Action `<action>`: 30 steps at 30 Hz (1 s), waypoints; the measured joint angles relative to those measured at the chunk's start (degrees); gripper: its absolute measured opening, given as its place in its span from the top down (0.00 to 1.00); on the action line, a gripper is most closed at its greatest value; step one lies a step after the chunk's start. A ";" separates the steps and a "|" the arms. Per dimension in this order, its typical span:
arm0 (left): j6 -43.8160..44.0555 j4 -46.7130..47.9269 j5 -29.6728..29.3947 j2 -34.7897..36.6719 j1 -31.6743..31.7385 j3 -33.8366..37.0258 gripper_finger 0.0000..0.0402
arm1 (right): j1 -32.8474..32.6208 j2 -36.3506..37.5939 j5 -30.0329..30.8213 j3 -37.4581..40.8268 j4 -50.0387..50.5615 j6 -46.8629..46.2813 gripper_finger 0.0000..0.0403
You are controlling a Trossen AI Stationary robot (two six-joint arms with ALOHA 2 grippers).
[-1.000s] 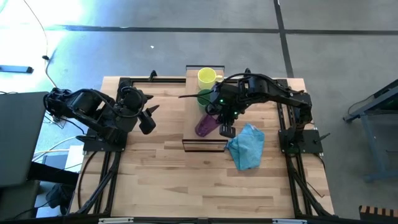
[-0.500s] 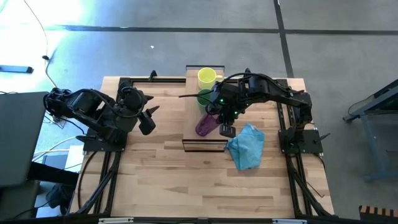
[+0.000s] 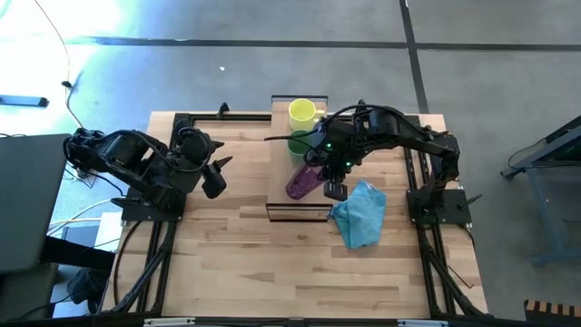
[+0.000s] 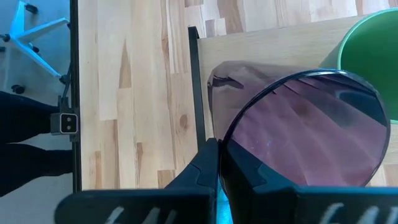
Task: Stack small to large cups/mugs on shelf
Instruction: Put the purple glass on the shelf
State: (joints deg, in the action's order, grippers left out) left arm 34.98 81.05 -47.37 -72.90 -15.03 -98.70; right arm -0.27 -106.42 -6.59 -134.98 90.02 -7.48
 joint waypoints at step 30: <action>-0.02 -0.56 -1.07 0.00 0.00 0.00 0.54 | 0.28 3.83 0.13 7.98 0.00 -0.73 1.00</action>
State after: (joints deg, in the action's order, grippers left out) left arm 34.96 80.49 -48.45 -72.90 -15.03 -98.70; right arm 0.01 -102.59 -6.46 -127.00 90.02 -8.22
